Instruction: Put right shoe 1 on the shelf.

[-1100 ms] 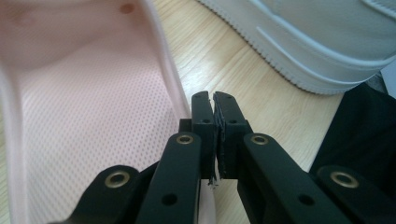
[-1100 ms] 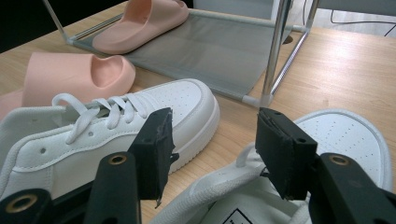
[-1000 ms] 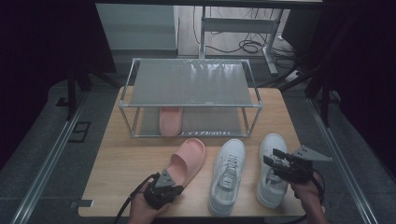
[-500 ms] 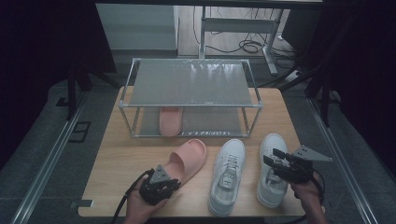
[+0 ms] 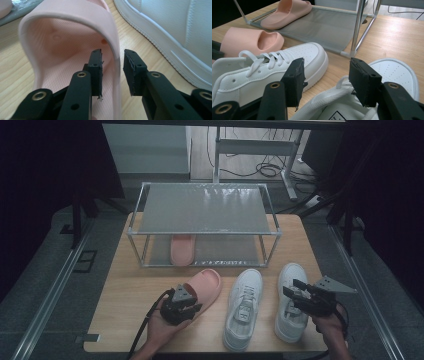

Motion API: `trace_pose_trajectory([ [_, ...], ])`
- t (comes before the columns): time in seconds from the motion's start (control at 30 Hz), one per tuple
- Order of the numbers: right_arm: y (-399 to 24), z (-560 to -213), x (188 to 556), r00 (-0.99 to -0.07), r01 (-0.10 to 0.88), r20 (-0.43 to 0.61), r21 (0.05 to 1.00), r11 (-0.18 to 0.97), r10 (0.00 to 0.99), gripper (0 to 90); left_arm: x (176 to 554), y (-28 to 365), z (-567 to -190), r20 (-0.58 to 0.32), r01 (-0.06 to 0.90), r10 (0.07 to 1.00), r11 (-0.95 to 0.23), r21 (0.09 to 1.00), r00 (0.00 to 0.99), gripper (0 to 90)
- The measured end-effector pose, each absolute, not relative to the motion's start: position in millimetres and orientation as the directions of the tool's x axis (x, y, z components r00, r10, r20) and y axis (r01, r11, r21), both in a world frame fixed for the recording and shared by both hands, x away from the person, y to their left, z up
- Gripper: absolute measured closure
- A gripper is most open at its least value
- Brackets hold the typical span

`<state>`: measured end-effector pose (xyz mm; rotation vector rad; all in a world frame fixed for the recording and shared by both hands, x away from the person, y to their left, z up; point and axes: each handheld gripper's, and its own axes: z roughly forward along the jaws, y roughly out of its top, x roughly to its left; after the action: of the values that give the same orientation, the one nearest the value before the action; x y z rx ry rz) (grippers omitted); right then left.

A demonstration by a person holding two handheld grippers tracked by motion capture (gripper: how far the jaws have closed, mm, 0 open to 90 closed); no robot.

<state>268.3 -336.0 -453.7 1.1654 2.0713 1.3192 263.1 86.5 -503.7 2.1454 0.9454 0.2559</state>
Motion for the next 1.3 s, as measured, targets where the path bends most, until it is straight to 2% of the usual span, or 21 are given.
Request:
trace_pose_trajectory([
  [0.27,-335.5,-453.3,268.4,-0.562,0.424,0.081,0.883,0.202,0.823,46.5,274.2,70.5,-506.1,-0.072,0.534,0.717,-0.445,0.719,0.694,78.3],
  [0.67,-337.0,-452.4,268.1,-0.56,0.42,0.083,0.886,0.196,0.825,46.6,282.0,56.7,-494.1,-0.035,0.508,0.742,-0.423,0.751,0.67,82.0],
  [0.97,-336.9,-452.5,268.4,-0.563,0.422,0.085,0.885,0.197,0.822,46.6,317.6,34.4,-477.9,-0.017,0.49,0.747,-0.418,0.765,0.664,82.0],
  [1.3,-340.0,-451.4,267.8,-0.559,0.421,0.088,0.887,0.191,0.824,46.6,358.4,14.5,-476.7,-0.014,0.503,0.756,-0.421,0.755,0.654,81.9],
])
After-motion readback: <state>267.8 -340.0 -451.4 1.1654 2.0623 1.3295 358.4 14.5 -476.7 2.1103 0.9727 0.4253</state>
